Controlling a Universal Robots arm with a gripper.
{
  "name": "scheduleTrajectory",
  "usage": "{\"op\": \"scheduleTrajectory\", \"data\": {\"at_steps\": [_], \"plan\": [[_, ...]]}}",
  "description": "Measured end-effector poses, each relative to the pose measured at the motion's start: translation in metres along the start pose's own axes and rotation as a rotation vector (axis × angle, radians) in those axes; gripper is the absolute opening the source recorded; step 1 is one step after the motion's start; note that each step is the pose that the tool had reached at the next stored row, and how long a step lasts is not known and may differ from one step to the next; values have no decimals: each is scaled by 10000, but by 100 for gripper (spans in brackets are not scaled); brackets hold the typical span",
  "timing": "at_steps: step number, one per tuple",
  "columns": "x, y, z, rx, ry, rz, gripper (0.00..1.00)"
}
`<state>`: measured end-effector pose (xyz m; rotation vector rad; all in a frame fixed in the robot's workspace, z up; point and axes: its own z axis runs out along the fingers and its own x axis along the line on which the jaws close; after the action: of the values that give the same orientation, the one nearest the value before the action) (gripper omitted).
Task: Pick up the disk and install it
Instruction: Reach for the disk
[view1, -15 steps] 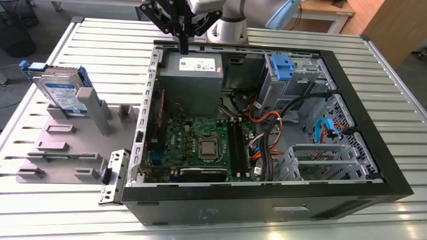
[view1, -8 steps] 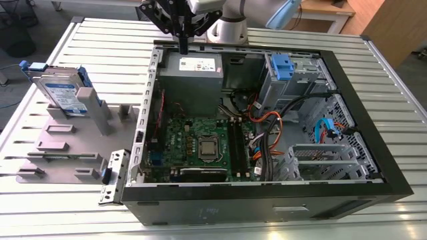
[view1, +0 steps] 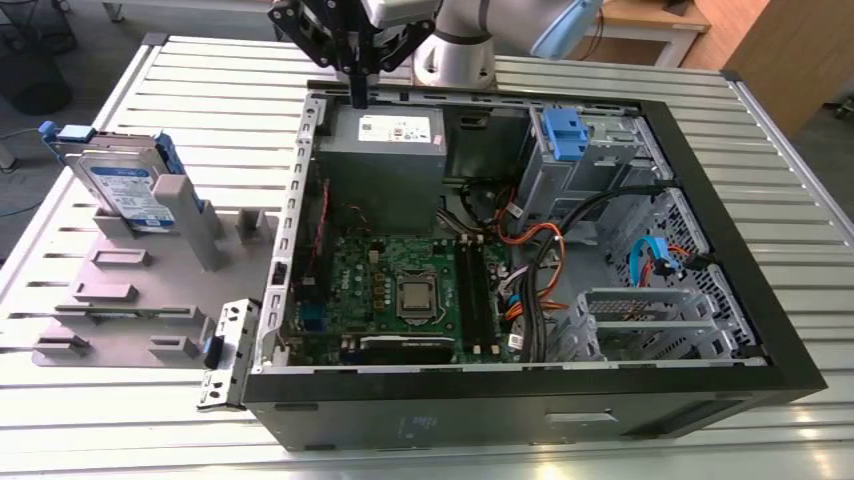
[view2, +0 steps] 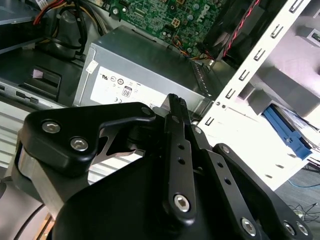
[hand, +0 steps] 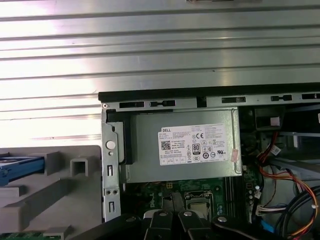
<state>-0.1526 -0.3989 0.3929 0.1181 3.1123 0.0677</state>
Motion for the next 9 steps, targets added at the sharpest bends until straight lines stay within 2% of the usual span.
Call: {"op": "scheduleTrajectory", "data": {"at_steps": [9], "plan": [[120,-9,-1,0,0,-1,11]]}}
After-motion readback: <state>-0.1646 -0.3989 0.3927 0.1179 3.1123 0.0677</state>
